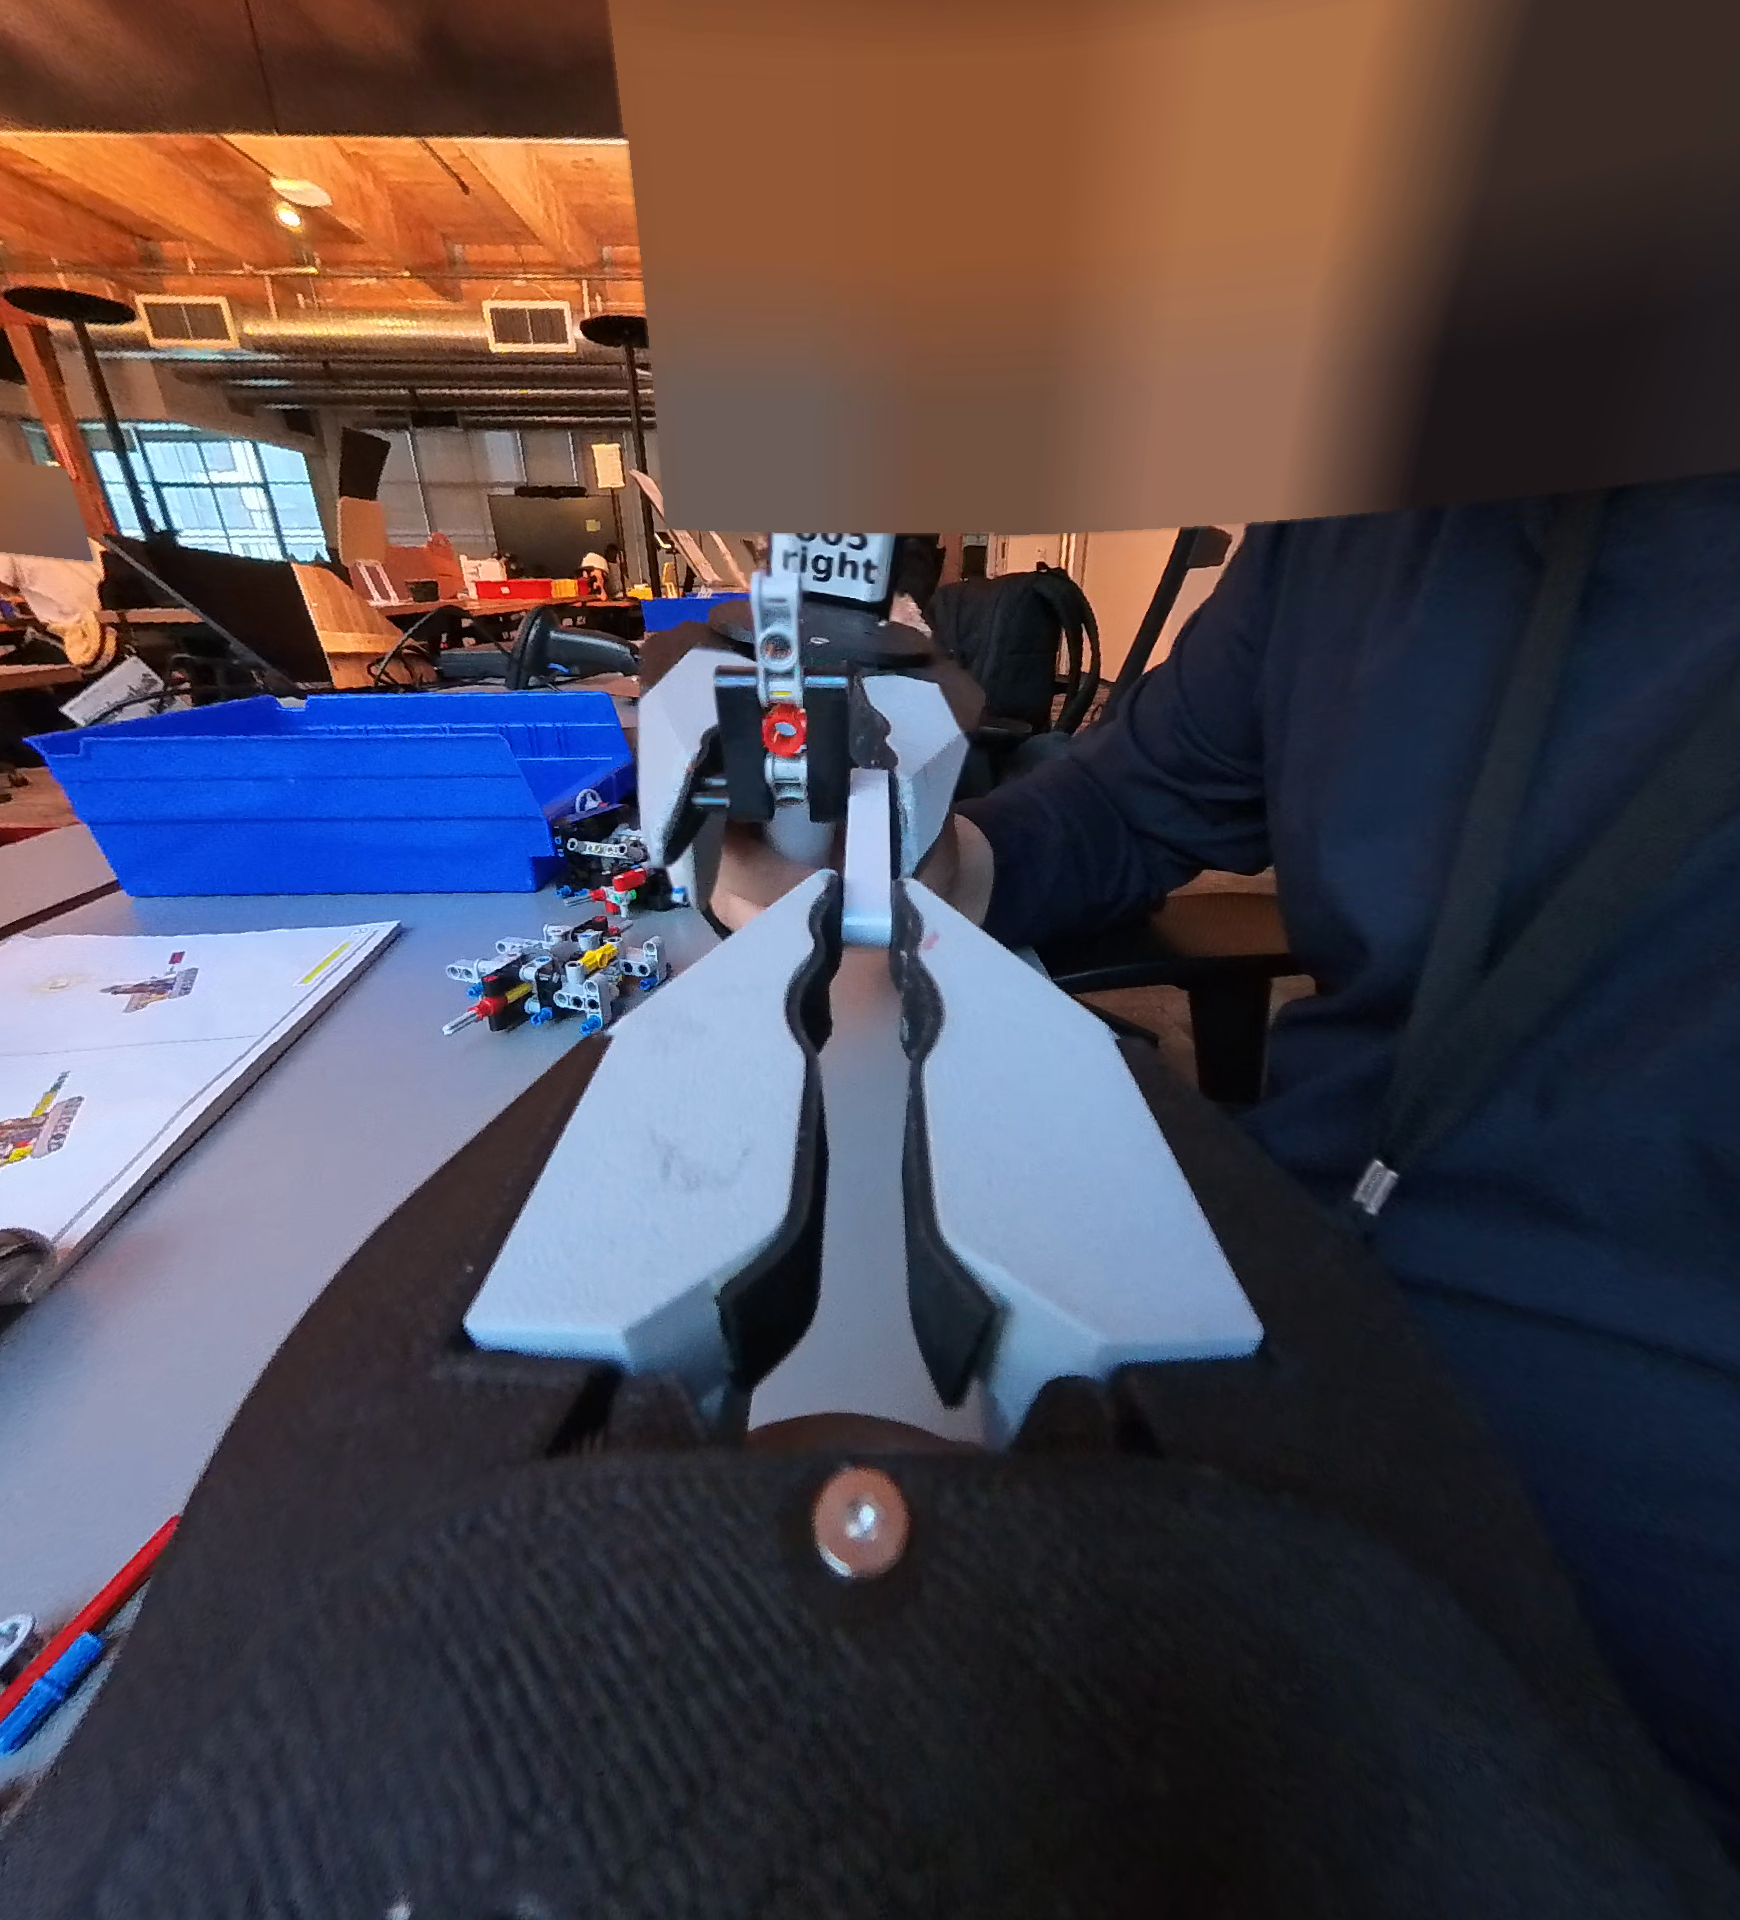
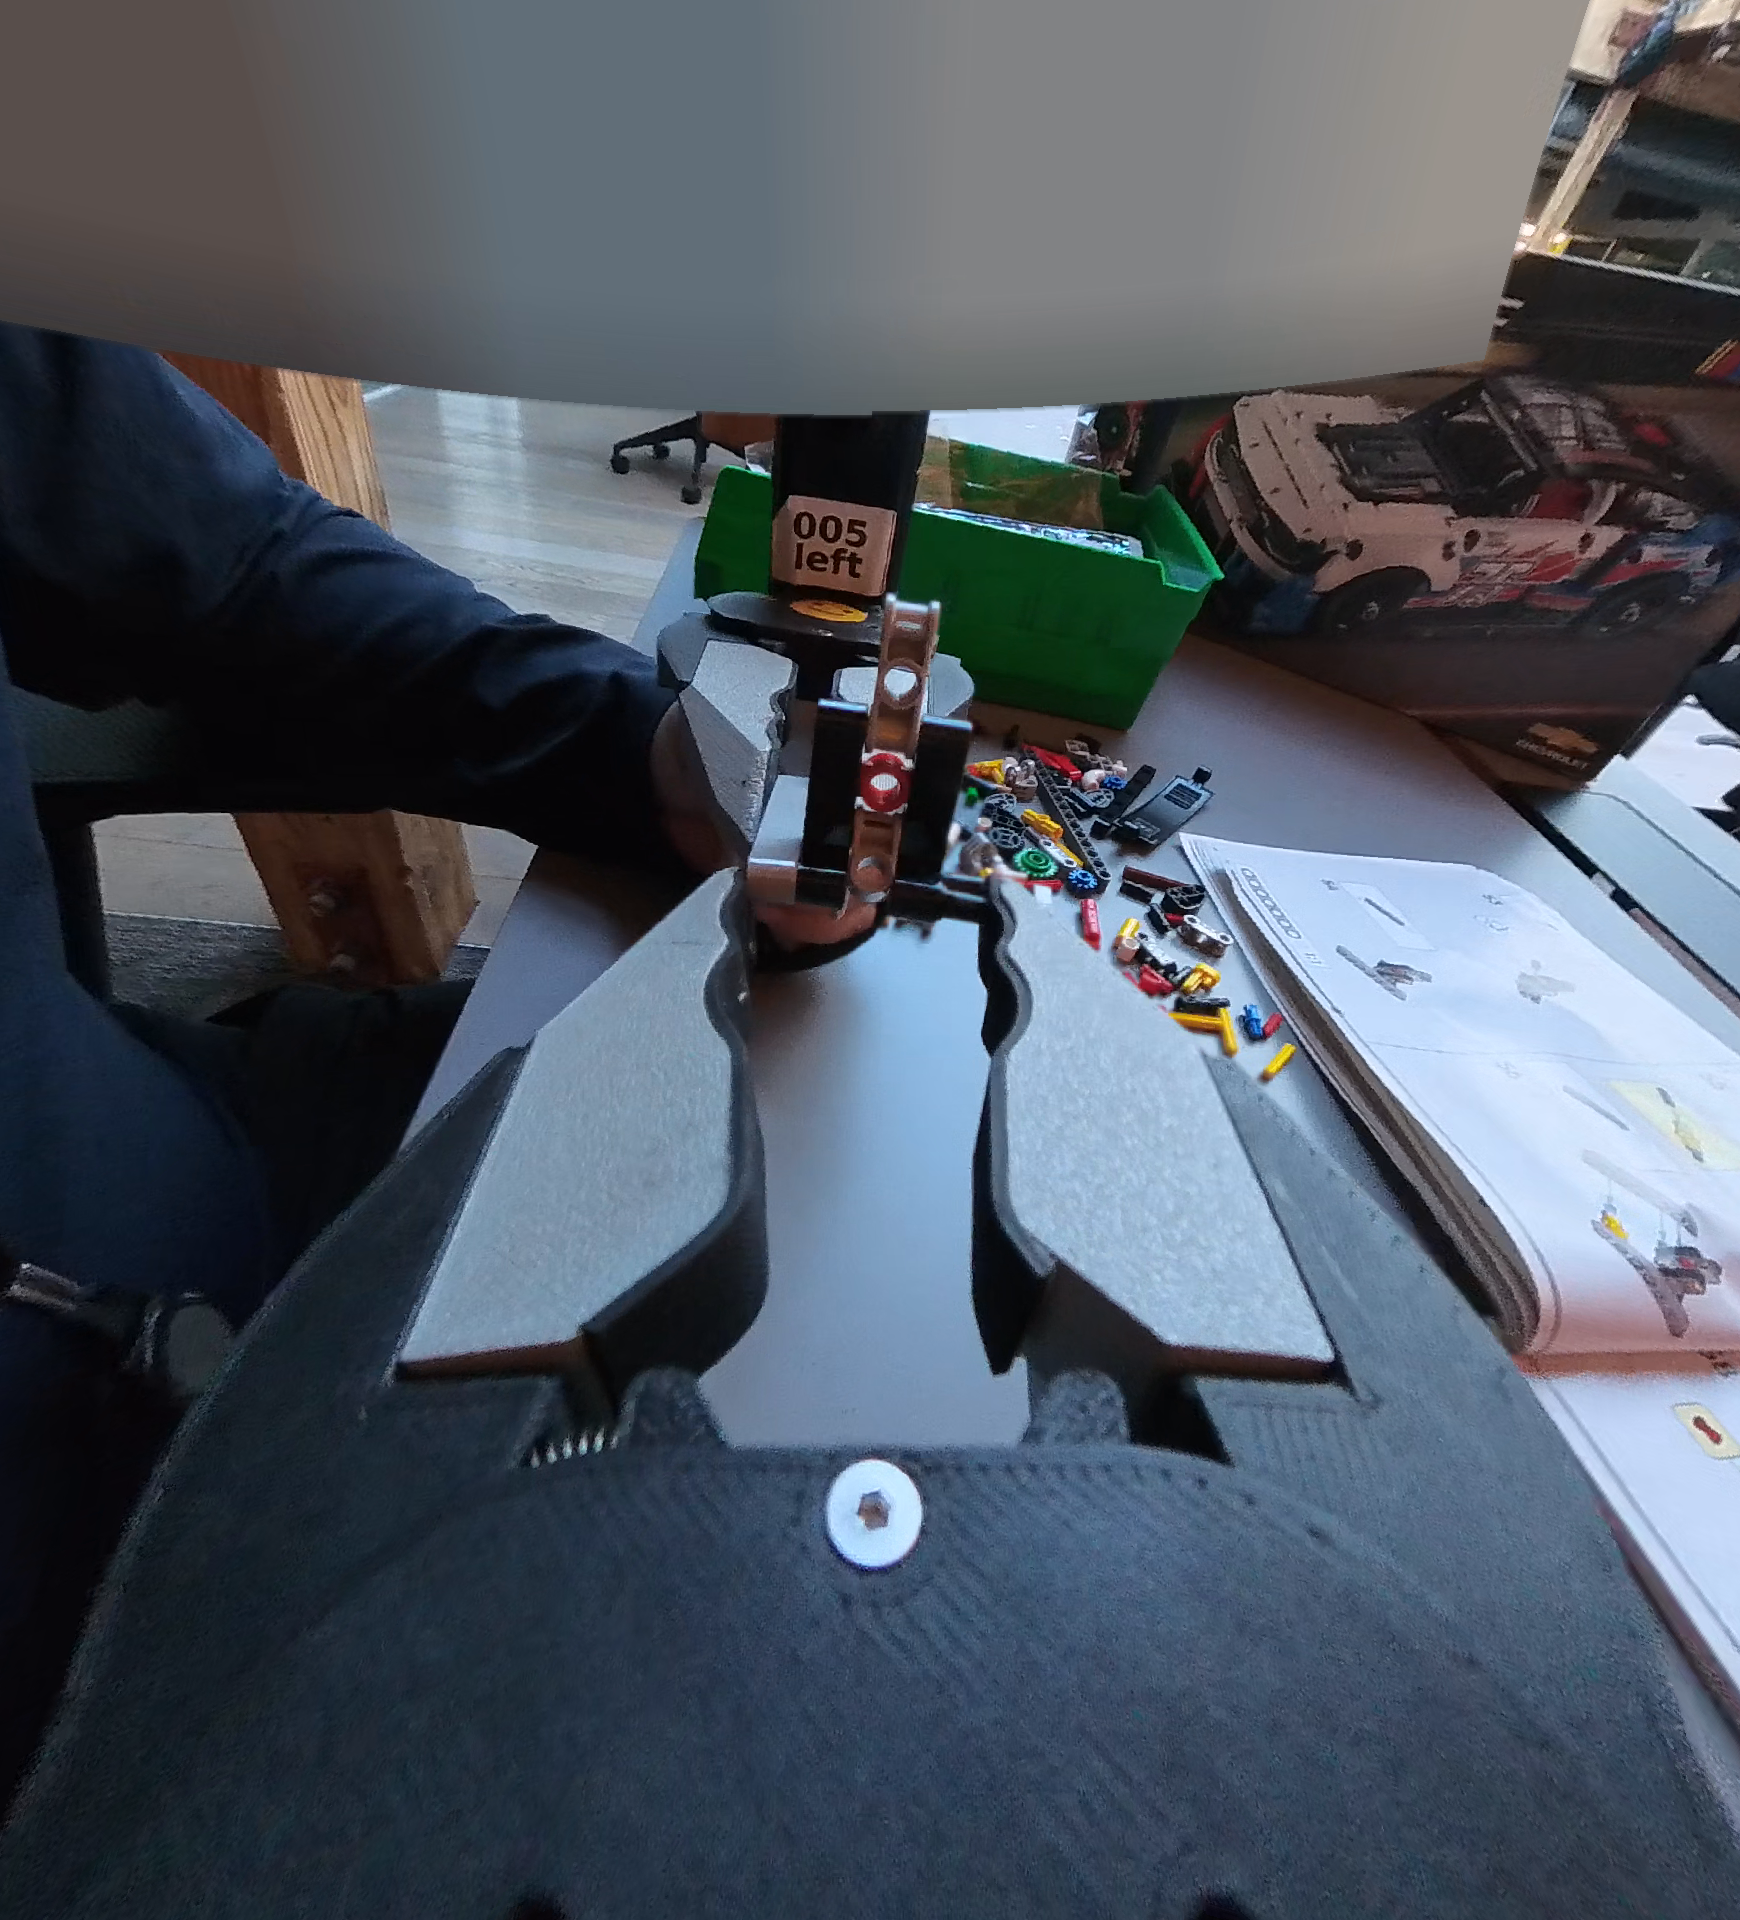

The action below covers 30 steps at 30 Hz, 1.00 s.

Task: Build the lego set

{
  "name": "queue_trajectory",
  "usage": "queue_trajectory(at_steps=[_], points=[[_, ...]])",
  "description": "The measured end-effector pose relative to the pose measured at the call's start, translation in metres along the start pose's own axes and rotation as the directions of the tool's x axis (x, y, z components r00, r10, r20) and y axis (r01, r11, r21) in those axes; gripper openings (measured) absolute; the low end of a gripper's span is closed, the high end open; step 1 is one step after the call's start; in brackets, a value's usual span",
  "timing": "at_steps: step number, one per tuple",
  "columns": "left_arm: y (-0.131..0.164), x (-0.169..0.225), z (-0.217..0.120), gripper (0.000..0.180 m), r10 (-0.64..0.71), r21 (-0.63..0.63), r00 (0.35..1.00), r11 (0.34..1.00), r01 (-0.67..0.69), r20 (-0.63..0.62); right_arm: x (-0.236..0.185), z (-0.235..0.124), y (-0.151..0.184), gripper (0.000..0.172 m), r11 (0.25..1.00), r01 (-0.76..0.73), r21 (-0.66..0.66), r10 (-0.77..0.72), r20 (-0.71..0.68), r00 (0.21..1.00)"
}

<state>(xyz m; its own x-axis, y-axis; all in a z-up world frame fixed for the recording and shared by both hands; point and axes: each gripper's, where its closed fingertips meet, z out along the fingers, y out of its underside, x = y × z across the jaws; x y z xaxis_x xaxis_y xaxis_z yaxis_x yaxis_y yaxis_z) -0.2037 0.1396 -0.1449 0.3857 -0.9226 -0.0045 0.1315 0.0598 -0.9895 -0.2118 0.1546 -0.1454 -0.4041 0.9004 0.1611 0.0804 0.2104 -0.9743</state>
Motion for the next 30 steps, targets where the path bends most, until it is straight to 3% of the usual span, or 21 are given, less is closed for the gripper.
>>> queue_trajectory(at_steps=[7, 11, 16, 30], points=[[-0.003, -0.001, -0.001, 0.005, -0.024, 0.004, 0.999, 1.0, 0.024, 0.023, 0.001, 0.001, -0.002, 0.041, 0.999, -0.034, 0.025, 0.034, 0.01, 0.999], [-0.001, -0.01, -0.002, 0.006, -0.041, -0.013, 0.996, 0.999, 0.042, 0.078, 0.008, 0.003, 0.002, 0.041, 0.989, -0.131, 0.061, 0.129, 0.043, 0.991], [0.007, -0.026, -0.005, 0.009, -0.097, -0.052, 0.981, 0.993, 0.107, 0.168, 0.021, 0.004, 0.012, 0.04, 0.989, -0.141, 0.036, 0.141, 0.006, 0.99], [0.013, -0.046, -0.012, 0.026, -0.058, -0.095, 0.948, 0.991, 0.092, 0.312, 0.044, -0.004, 0.023, 0.041, 0.986, -0.167, -0.006, 0.165, -0.122, 0.979]])
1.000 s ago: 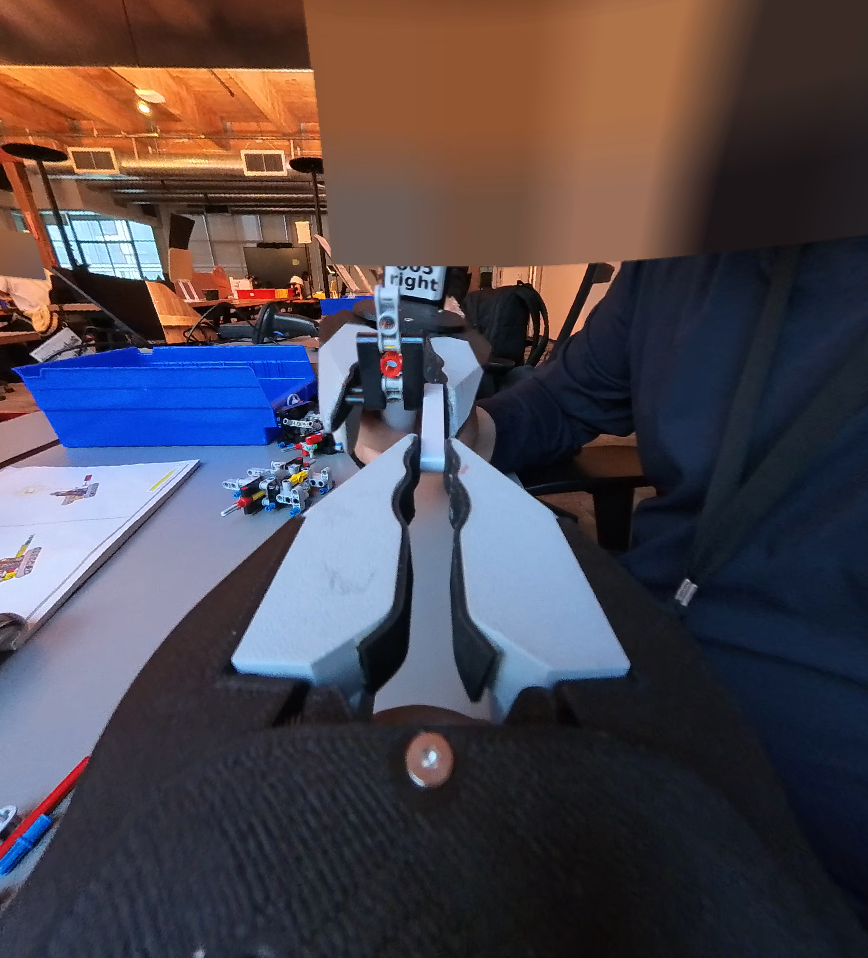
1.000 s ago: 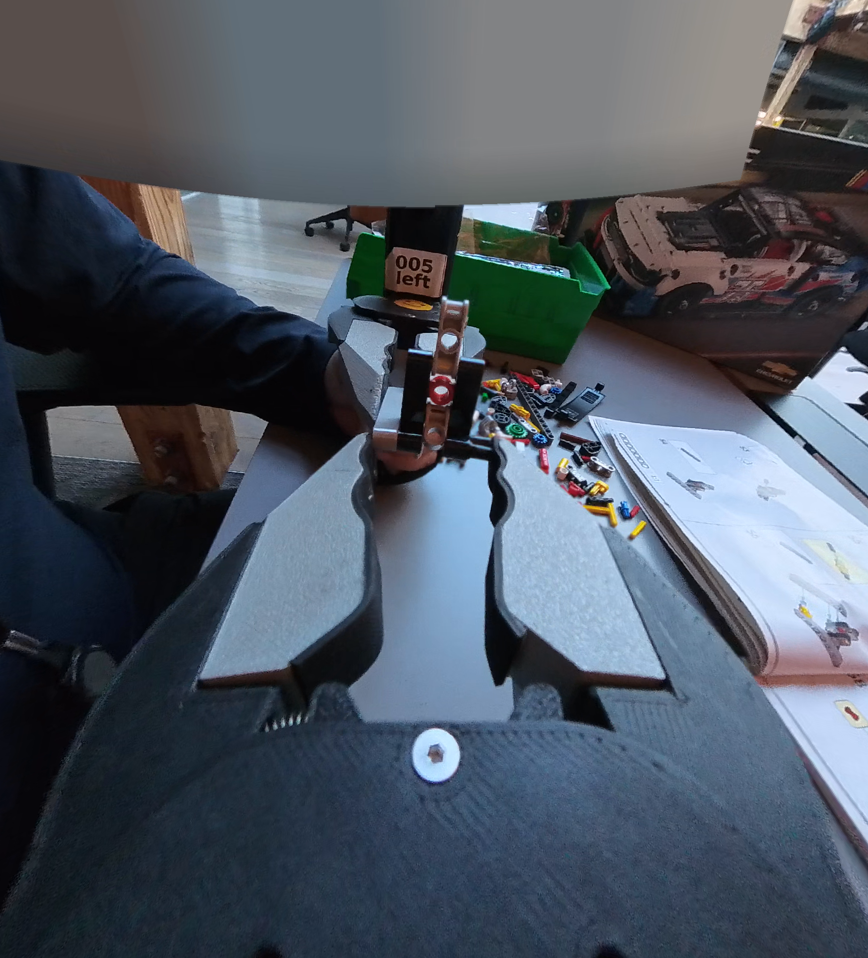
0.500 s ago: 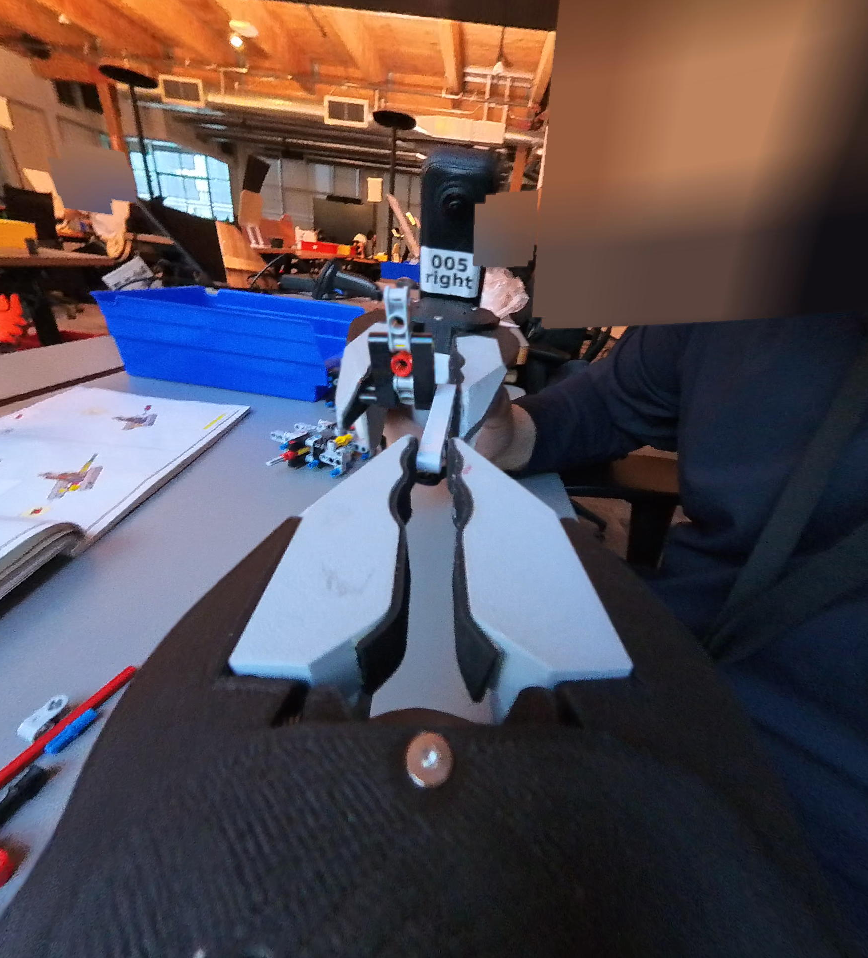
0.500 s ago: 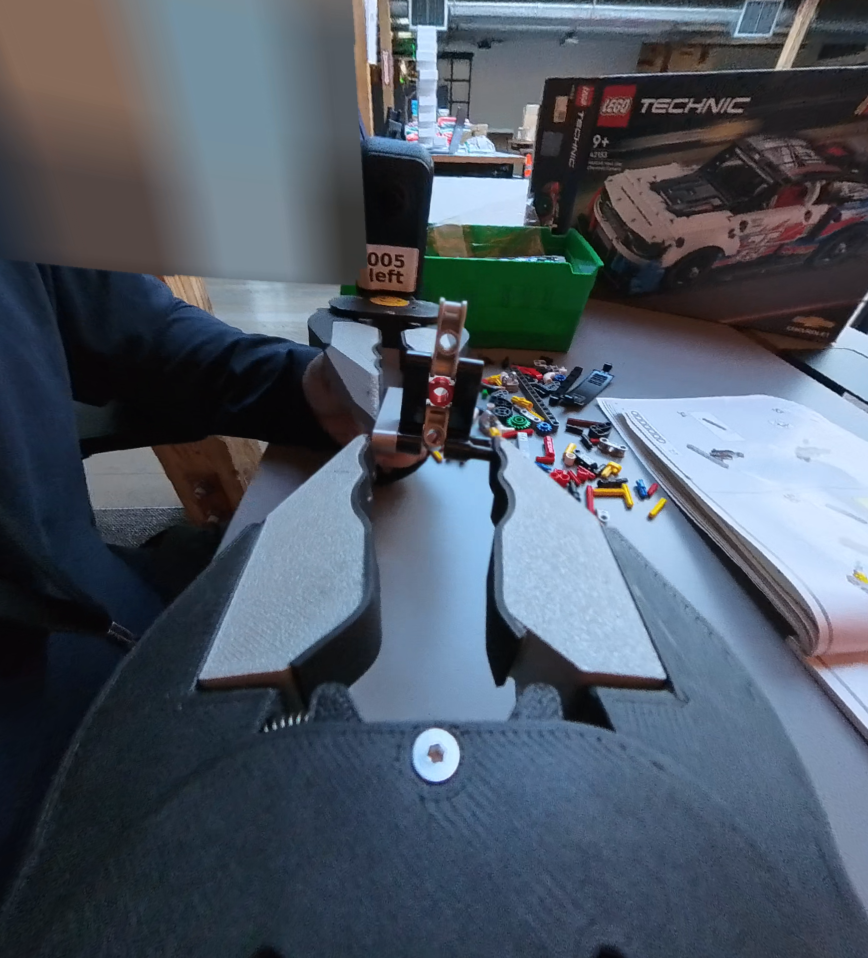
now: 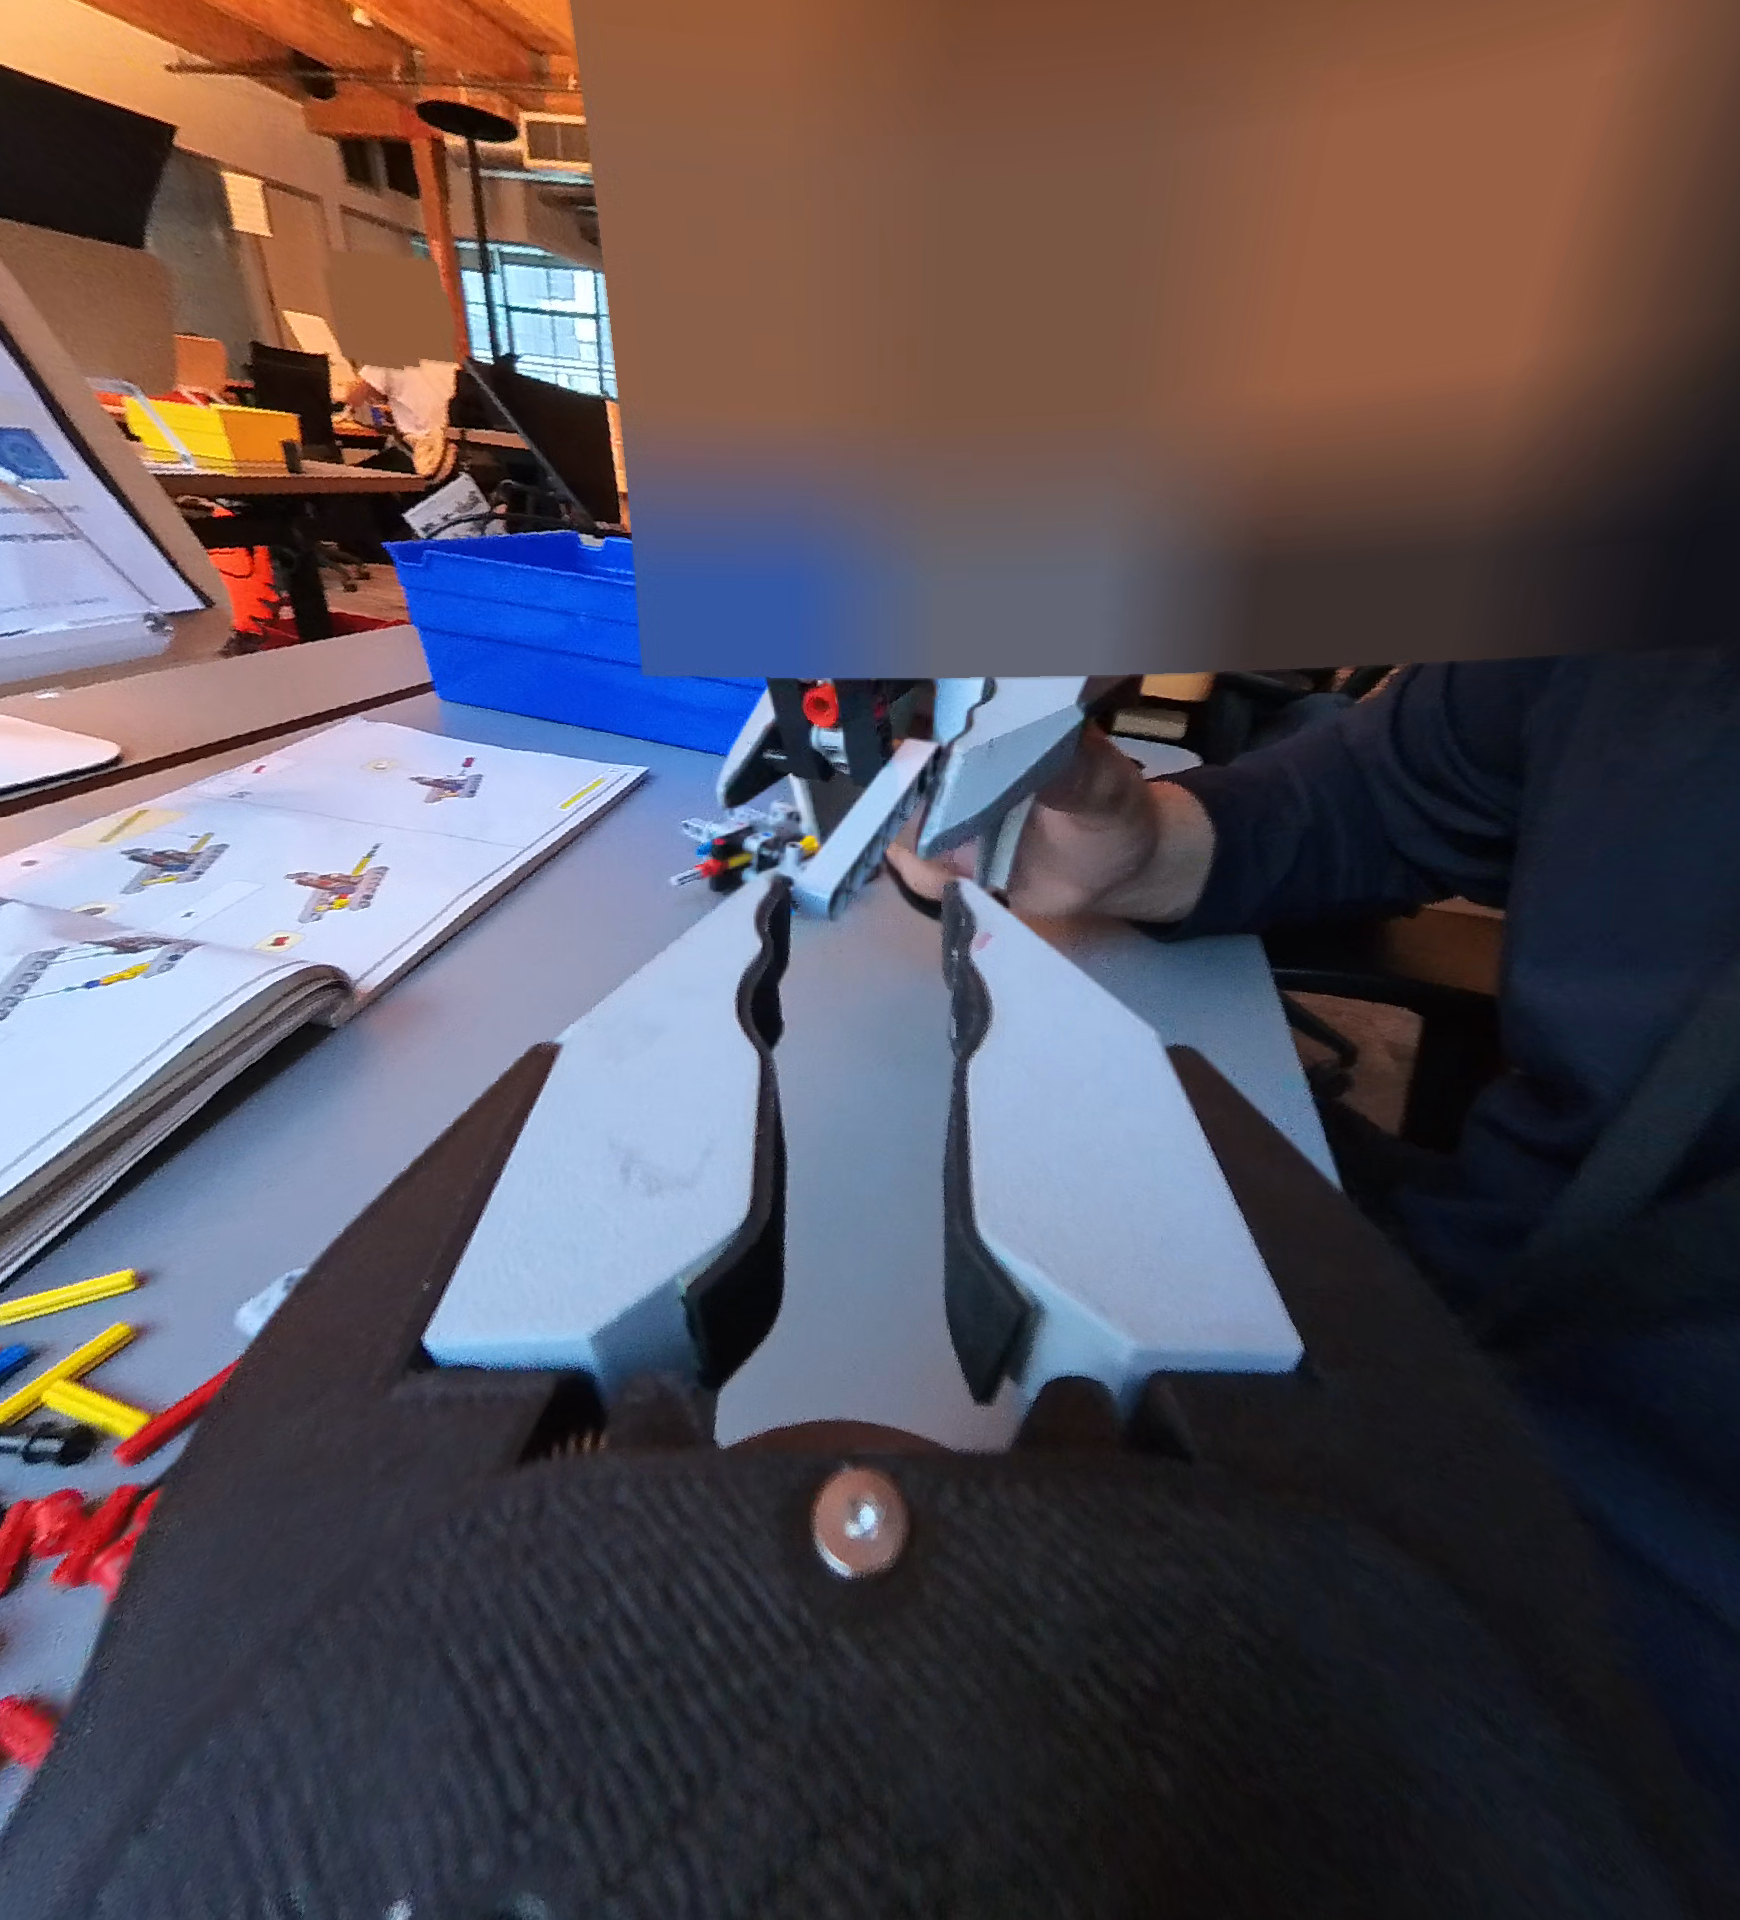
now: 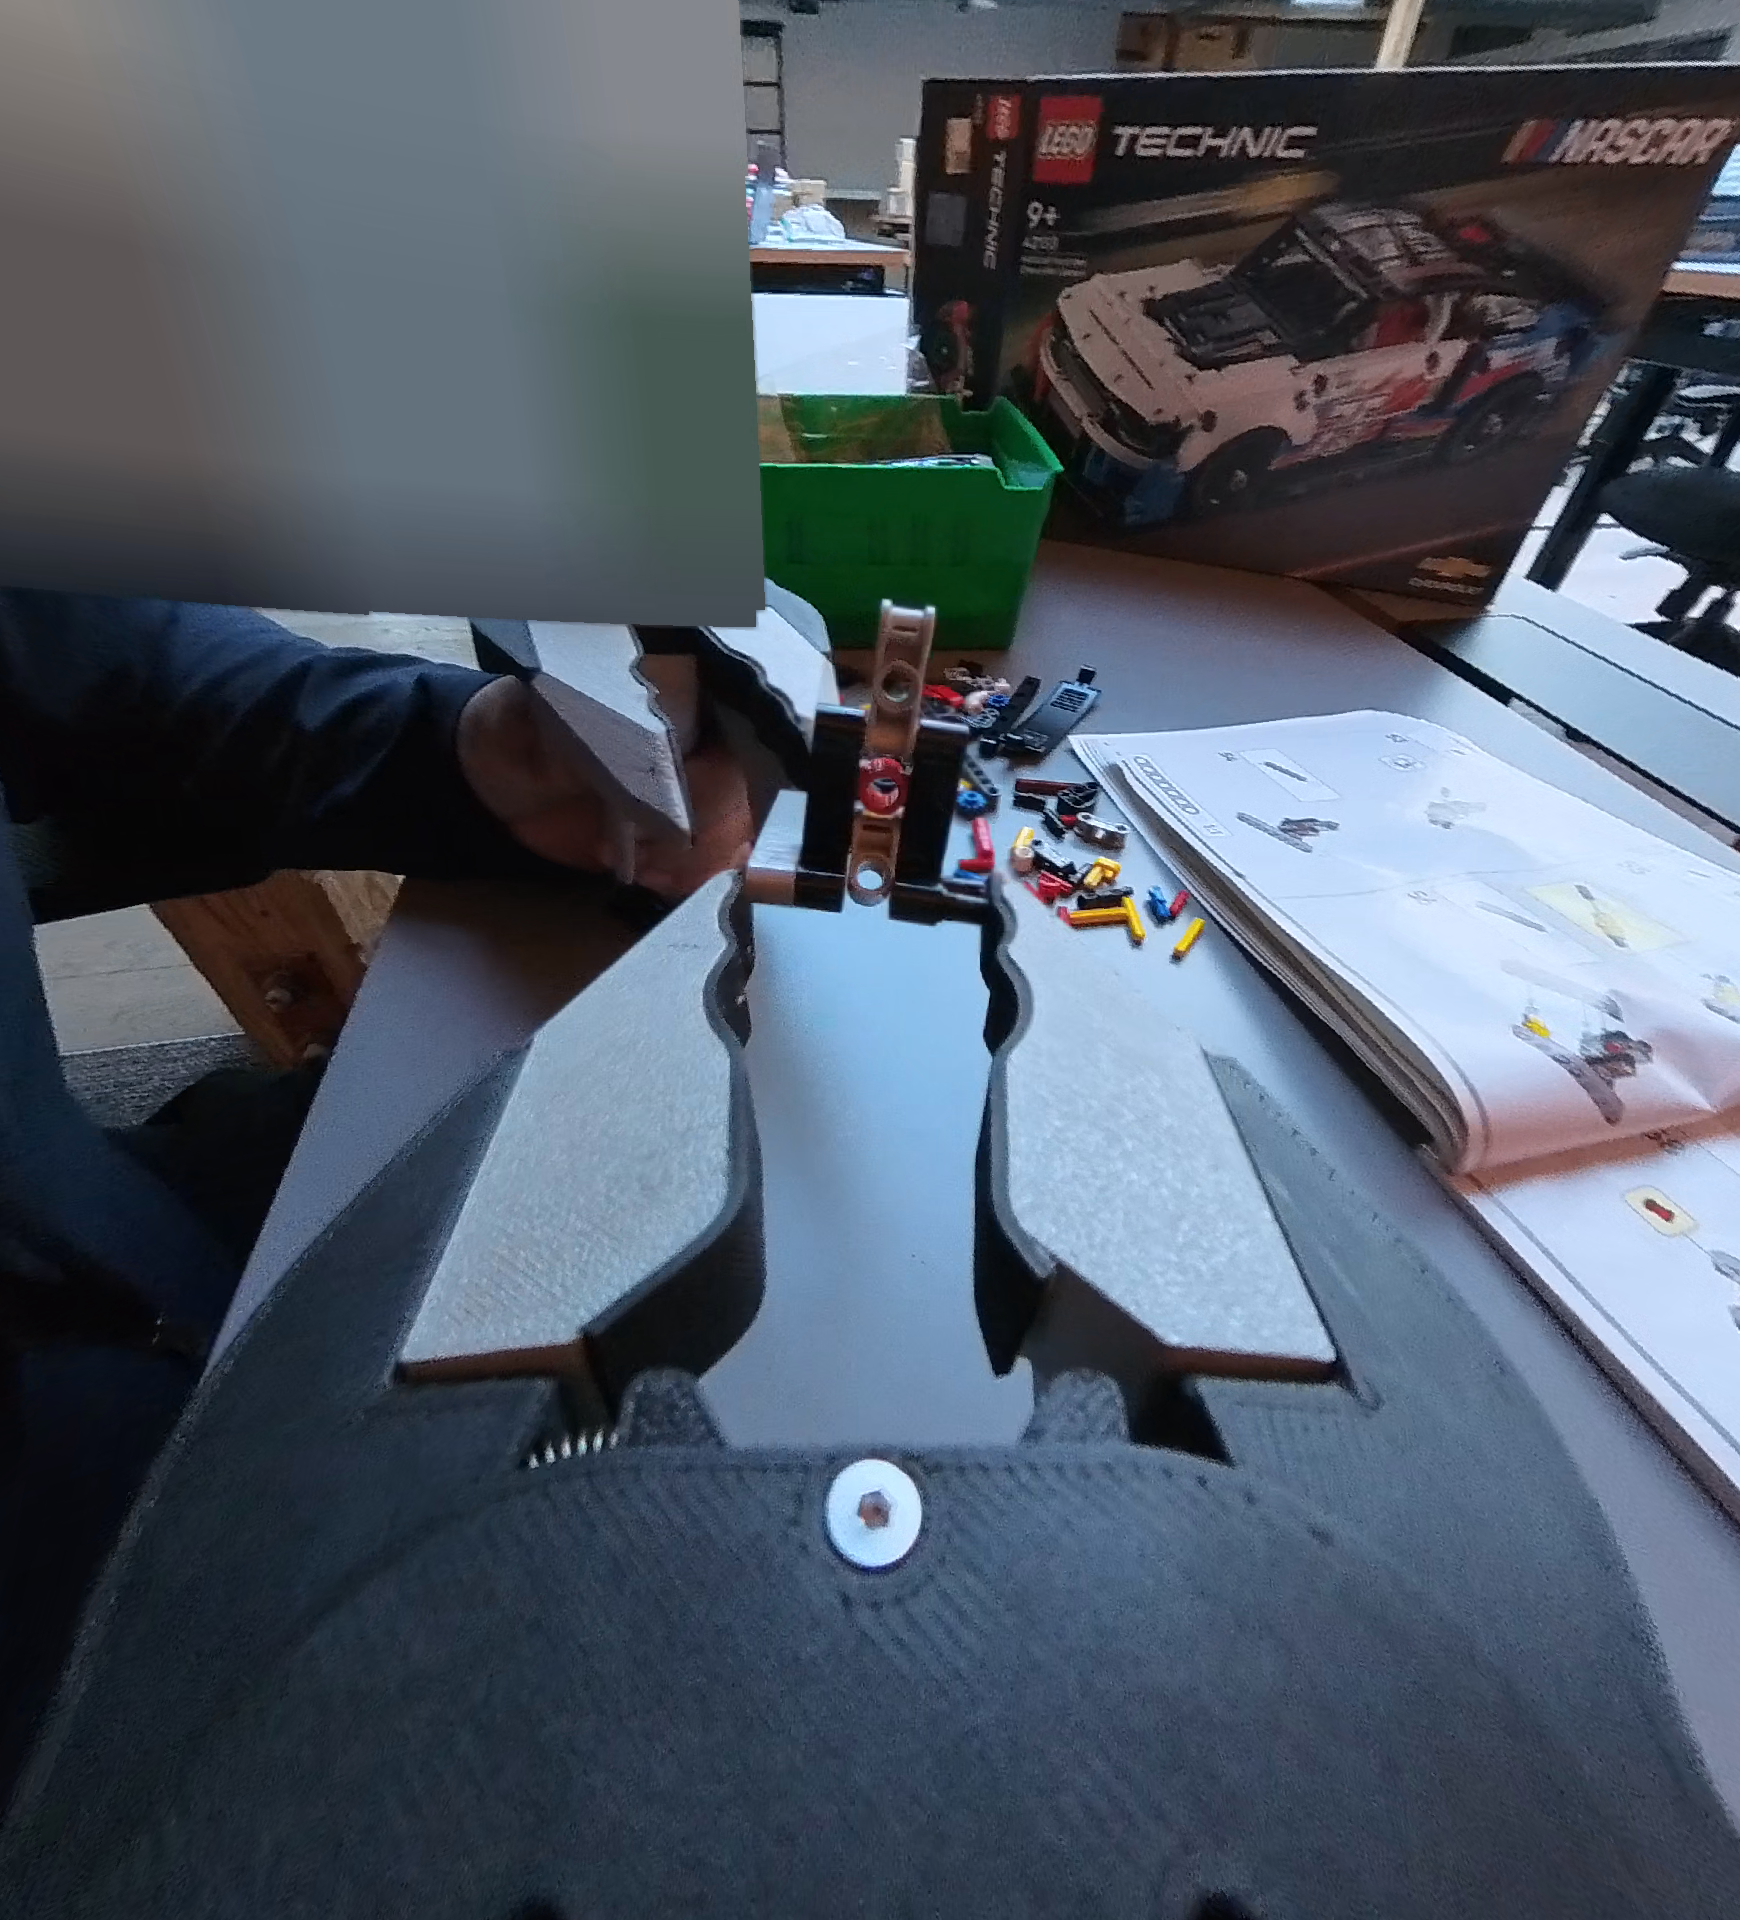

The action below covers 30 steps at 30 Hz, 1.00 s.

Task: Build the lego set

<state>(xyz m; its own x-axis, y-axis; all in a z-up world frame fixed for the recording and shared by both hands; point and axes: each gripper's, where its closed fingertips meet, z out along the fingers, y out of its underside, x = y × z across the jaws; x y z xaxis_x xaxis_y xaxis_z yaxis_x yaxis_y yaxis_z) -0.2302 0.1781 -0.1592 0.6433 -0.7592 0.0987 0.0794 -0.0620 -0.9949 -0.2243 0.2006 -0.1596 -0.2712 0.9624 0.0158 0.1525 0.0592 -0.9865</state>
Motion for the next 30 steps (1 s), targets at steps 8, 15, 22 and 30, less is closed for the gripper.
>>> queue_trajectory(at_steps=[8, 15, 22, 30], points=[[0.013, -0.009, 0.005, 0.026, 0.194, -0.121, 0.974, 0.976, -0.18, 0.114, 0.016, -0.004, 0.012, 0.041, 0.997, -0.01, -0.071, 0.005, -0.069, 0.998], [0.022, -0.015, 0.006, 0.022, 0.288, -0.206, 0.944, 0.945, -0.254, 0.158, 0.012, -0.001, 0.016, 0.041, 0.996, -0.061, -0.071, 0.062, 0.01, 0.998], [0.021, -0.007, 0.004, 0.0, 0.305, -0.184, 0.945, 0.942, -0.281, 0.117, 0.01, -0.001, 0.016, 0.04, 0.987, -0.154, -0.038, 0.158, 0.112, 0.981], [0.011, 0.005, 0.004, 0.0, 0.349, -0.118, 0.933, 0.934, -0.339, 0.087, 0.0, -0.018, -0.016, 0.04, 0.839, -0.537, 0.09, 0.431, 0.493, 0.756]])
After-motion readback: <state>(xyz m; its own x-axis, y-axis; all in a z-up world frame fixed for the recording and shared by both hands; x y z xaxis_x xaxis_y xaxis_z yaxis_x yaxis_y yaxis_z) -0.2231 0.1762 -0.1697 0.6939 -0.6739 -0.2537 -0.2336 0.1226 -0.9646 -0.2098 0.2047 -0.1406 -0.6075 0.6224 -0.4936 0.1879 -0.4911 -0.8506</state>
